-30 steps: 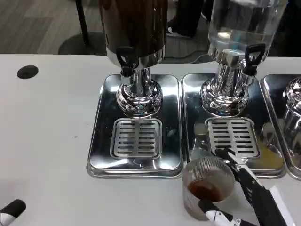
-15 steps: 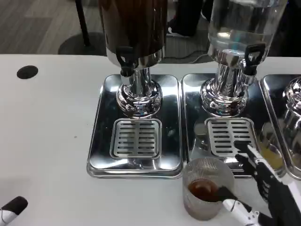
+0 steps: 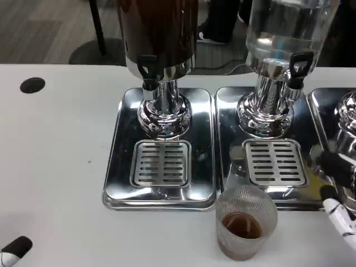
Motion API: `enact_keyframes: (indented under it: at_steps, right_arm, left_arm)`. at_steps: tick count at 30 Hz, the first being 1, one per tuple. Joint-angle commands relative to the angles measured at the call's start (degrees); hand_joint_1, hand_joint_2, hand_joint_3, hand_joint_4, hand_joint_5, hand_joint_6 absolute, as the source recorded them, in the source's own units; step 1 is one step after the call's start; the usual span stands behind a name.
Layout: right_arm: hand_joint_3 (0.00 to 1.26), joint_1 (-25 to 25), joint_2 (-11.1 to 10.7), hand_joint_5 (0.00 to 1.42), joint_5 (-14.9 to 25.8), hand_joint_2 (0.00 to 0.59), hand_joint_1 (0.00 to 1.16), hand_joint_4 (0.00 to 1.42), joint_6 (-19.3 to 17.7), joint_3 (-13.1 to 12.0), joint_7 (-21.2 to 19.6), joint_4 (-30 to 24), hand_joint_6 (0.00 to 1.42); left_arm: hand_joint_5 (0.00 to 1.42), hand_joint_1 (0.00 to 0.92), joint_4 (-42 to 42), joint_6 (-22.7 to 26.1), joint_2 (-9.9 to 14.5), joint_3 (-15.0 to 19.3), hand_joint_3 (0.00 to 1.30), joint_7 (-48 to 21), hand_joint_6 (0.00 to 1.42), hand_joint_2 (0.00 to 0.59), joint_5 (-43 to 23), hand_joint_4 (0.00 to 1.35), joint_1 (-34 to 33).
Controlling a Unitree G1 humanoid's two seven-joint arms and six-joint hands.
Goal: Grasp the cup under the faucet to collect the drink, then remove the cup.
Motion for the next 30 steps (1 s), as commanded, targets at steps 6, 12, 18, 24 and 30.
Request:
enact_keyframes:
  at_steps: [6,12,18,24,30]
  right_arm:
    - [0.44,-3.1,-3.4,0.36,-7.2,0.485,0.42,0.43,-0.6,-3.8,-2.8,3.6,0.26]
    - [0.44,-4.2,-6.5,0.38,-24.8,0.544,0.4,0.46,1.2,-3.7,-10.8,-0.7,0.3]
    - [0.44,-3.9,-7.7,0.31,-36.4,0.575,0.47,0.4,4.2,-2.0,-17.0,-4.1,0.26]
    - [0.44,-3.5,-8.1,0.3,-41.8,0.57,0.54,0.38,8.2,-0.5,-20.6,-6.3,0.24]
    - [0.44,-3.4,-9.2,0.3,-41.9,0.568,0.56,0.37,11.4,-0.1,-21.0,-7.2,0.24]
  left_arm:
    - [0.0,0.0,1.6,-1.3,-0.5,-0.1,0.0,0.7,0.0,0.045,-1.1,0.0,1.0]
    - [0.0,0.0,3.3,-1.9,-0.8,0.0,0.0,0.9,0.0,0.045,-1.9,0.0,1.2]
    - [0.0,0.0,3.8,-2.3,-0.9,0.0,0.01,1.5,0.0,0.045,-2.1,0.0,1.4]
    - [0.0,0.0,3.9,-2.8,-1.5,0.1,0.01,1.6,0.0,0.049,-3.0,0.0,1.7]
    - [0.0,0.0,4.2,-2.8,-2.4,0.5,0.02,1.8,0.0,0.054,-3.7,0.0,1.8]
